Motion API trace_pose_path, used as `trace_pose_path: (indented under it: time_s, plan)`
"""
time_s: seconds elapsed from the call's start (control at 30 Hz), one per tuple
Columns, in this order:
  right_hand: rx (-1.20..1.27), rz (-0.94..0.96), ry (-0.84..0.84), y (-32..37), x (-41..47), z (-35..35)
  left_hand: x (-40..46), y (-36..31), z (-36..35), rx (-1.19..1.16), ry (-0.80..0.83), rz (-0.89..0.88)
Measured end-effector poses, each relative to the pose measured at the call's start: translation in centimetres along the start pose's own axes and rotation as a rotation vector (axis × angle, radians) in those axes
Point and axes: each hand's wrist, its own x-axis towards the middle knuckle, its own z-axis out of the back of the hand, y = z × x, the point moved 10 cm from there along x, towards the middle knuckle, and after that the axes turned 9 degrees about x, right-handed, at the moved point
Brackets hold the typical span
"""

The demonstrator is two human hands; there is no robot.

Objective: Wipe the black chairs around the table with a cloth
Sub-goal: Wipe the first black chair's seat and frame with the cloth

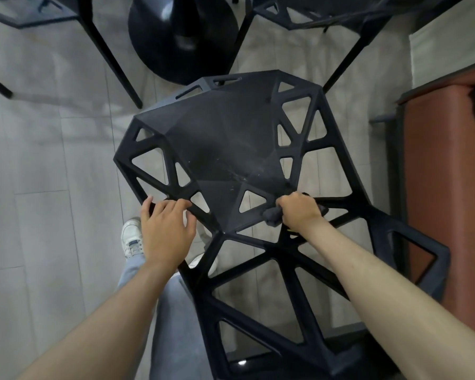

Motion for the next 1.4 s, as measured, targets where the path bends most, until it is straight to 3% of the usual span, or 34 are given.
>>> trace_pose_path:
  time_s: [0.1, 0.2, 0.43, 0.73, 0.9, 1.03, 1.27, 1.4]
  plan:
    - [0.054, 0.098, 0.089, 2.4, -2.9, 0.2, 0.0, -0.1, 0.1, 0.000, 0.013, -0.001]
    - [-0.091, 0.137, 0.150, 4.9, -5.3, 0.4, 0.0, 0.0, 0.1, -0.016, 0.026, 0.001]
    - [-0.123, 0.025, 0.210, 5.2, -7.4, 0.1, 0.1, 0.1, 0.0, -0.022, 0.005, -0.011]
    - [0.202, 0.084, 0.083, 9.9, -3.2, -1.5, 0.1, 0.0, -0.2, -0.018, -0.017, -0.016]
    - [0.141, 0.099, 0.026, 14.7, -0.2, -1.9, 0.1, 0.2, -0.3, -0.033, -0.029, -0.007]
    - [0.158, 0.032, 0.049, 12.6, -1.2, -2.2, 0.0, 0.3, -0.3, -0.050, -0.010, -0.004]
    - [-0.004, -0.124, 0.186, 2.7, -6.7, 0.0, 0.1, 0.2, 0.0, -0.035, -0.007, -0.006]
    - [0.040, -0.126, 0.165, 3.5, -6.8, -0.4, 0.1, 0.1, 0.0, -0.036, -0.015, -0.004]
